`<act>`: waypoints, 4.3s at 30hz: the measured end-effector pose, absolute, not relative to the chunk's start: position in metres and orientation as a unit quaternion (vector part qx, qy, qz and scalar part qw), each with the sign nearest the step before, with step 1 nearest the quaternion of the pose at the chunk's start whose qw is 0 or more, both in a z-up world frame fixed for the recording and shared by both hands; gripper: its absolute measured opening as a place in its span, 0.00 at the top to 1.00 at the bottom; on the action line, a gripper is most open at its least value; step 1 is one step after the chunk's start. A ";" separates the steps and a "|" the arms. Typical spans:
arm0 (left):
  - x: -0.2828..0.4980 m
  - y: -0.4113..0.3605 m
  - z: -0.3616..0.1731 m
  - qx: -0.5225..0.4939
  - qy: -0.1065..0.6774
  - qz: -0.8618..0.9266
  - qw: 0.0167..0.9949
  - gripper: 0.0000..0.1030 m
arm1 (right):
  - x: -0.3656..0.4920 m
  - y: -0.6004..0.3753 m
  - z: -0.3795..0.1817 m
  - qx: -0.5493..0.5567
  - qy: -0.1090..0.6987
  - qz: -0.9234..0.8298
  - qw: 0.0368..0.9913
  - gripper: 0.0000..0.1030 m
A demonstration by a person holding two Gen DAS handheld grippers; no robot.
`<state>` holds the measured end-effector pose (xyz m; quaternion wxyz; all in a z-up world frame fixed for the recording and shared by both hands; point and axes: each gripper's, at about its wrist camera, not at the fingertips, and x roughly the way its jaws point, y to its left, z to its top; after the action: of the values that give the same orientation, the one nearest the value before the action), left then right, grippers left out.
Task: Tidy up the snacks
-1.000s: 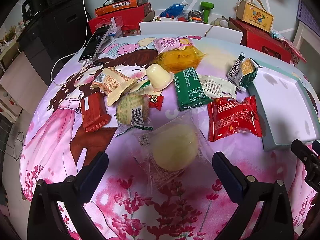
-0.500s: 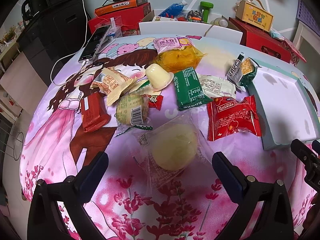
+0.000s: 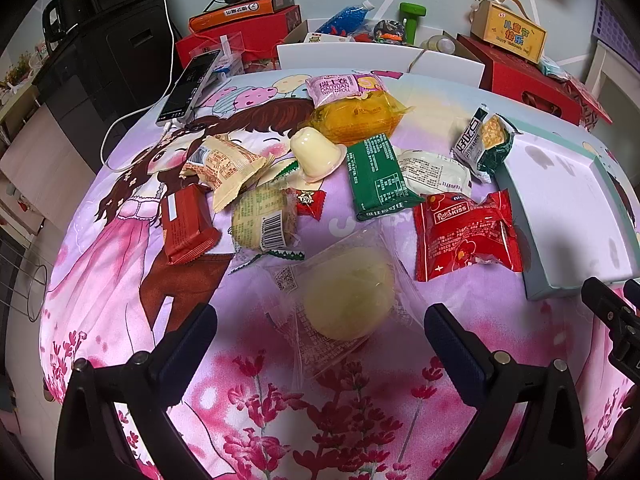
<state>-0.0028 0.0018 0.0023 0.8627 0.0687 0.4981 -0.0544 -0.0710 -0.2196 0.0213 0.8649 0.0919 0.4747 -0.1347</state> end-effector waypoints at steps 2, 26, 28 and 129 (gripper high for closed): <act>-0.003 0.002 0.002 0.069 0.498 -0.054 0.863 0.00 | -0.071 -0.220 0.021 0.092 0.475 -0.135 0.865 0.00; 0.017 0.008 -0.010 0.027 0.524 -0.043 0.850 0.00 | -0.027 -0.181 0.044 0.114 0.438 -0.030 0.891 0.00; 0.021 0.009 -0.013 0.020 0.530 -0.045 0.847 0.00 | -0.019 -0.175 0.041 0.116 0.444 -0.017 0.888 0.00; 0.118 -0.218 0.040 0.068 0.497 -0.277 0.820 0.15 | -0.009 -0.379 0.021 0.246 0.422 -0.211 0.847 0.30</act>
<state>0.1181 -0.2176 0.0399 0.8197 0.0684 0.4965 -0.2773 -0.0087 -0.3789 0.0214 0.8469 0.2456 0.4219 -0.2107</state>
